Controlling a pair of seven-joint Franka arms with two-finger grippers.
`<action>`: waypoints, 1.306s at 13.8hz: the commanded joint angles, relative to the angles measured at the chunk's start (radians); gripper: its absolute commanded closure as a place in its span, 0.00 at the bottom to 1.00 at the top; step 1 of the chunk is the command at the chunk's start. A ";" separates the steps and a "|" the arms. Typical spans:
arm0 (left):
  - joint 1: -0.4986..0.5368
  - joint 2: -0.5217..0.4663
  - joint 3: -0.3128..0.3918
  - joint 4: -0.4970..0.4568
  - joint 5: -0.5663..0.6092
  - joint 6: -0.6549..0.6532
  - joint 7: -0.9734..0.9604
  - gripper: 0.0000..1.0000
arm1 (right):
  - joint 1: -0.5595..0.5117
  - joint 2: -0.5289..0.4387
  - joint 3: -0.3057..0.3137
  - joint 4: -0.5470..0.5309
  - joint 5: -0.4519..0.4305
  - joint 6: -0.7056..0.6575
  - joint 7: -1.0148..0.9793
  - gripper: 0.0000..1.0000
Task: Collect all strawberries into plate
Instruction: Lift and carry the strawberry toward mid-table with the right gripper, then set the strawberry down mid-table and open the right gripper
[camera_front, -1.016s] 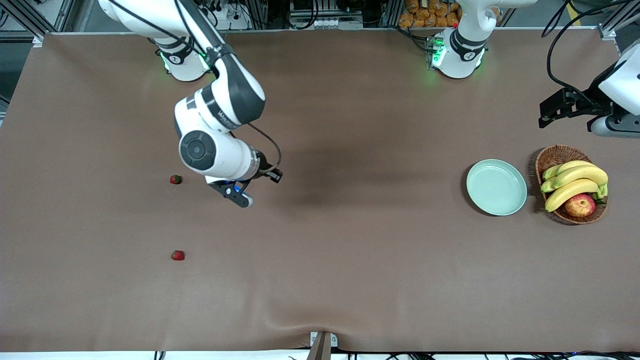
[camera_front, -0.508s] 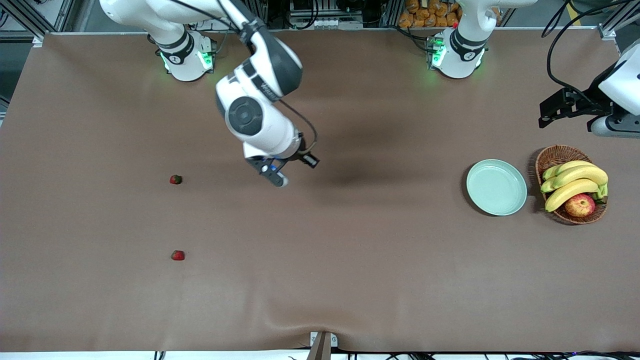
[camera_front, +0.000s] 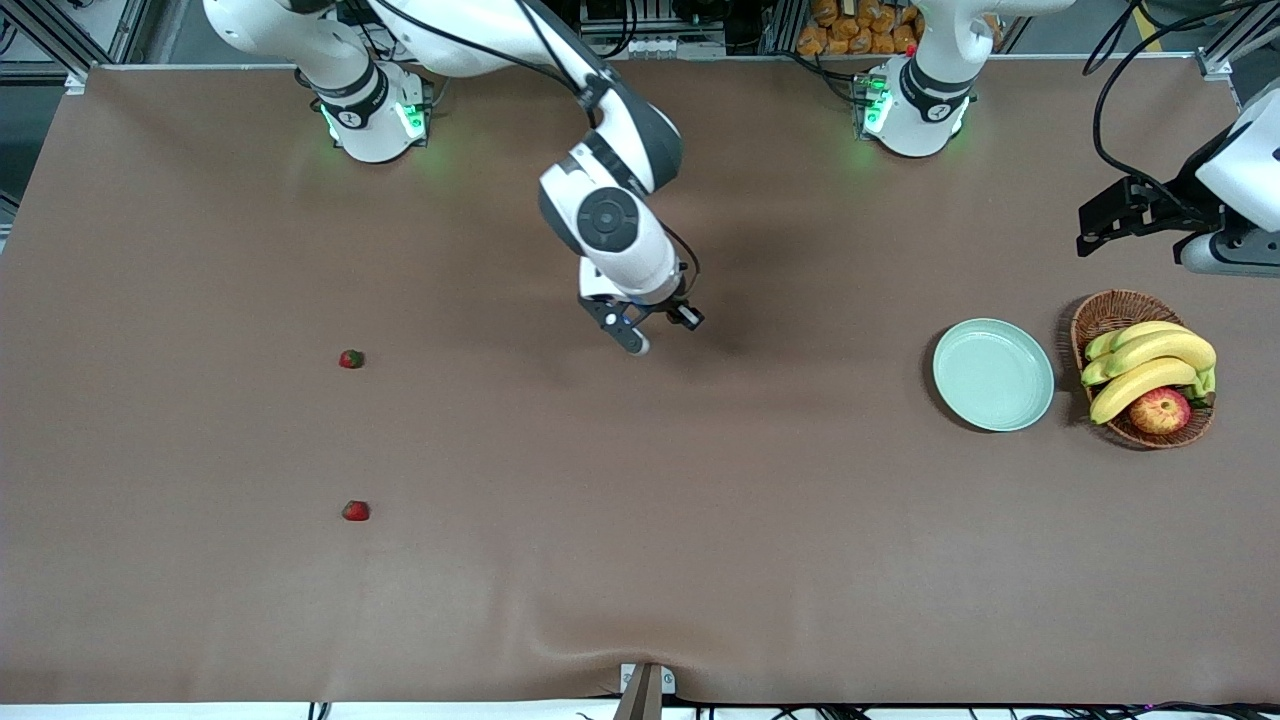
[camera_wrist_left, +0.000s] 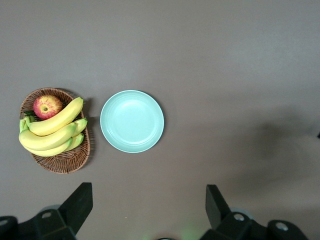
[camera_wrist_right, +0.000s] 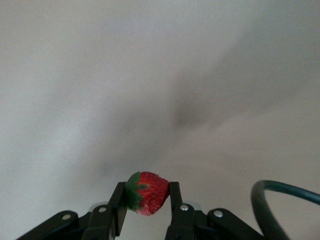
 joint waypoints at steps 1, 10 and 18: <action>0.000 0.001 -0.001 0.008 0.000 -0.007 0.019 0.00 | 0.033 0.045 -0.016 0.048 0.002 0.034 0.058 0.82; 0.000 0.001 -0.001 0.008 0.001 -0.007 0.019 0.00 | 0.062 0.137 -0.018 0.100 -0.027 0.051 0.075 0.81; -0.003 0.001 -0.001 0.008 0.000 -0.007 0.019 0.00 | 0.077 0.191 -0.018 0.103 -0.035 0.104 0.075 0.78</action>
